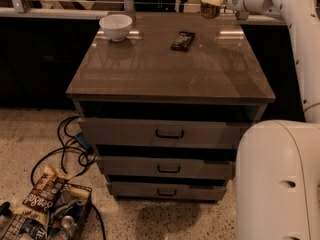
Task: Place orange can into white bowl
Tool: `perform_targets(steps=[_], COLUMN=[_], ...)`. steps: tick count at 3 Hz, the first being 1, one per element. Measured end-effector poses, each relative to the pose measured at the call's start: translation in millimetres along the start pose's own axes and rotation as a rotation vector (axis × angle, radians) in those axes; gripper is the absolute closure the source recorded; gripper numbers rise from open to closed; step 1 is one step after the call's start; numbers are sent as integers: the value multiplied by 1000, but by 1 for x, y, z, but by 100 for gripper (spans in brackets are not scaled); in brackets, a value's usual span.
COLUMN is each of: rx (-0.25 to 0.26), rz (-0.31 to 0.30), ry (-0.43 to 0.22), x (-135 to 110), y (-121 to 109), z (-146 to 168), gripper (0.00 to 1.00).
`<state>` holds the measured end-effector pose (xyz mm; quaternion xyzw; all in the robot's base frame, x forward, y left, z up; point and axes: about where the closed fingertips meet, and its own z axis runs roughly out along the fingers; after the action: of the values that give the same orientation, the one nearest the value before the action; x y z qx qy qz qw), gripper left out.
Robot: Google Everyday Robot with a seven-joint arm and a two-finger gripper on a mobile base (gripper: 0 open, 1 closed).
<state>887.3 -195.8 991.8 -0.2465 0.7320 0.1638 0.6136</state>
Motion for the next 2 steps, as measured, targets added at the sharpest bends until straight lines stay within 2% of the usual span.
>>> perform_targets(steps=[1,2], rx=[7,21], rz=[20,51], ry=[-14,-57], x=[-24,-52], y=[17,43], z=[10,27], gripper=[100,100])
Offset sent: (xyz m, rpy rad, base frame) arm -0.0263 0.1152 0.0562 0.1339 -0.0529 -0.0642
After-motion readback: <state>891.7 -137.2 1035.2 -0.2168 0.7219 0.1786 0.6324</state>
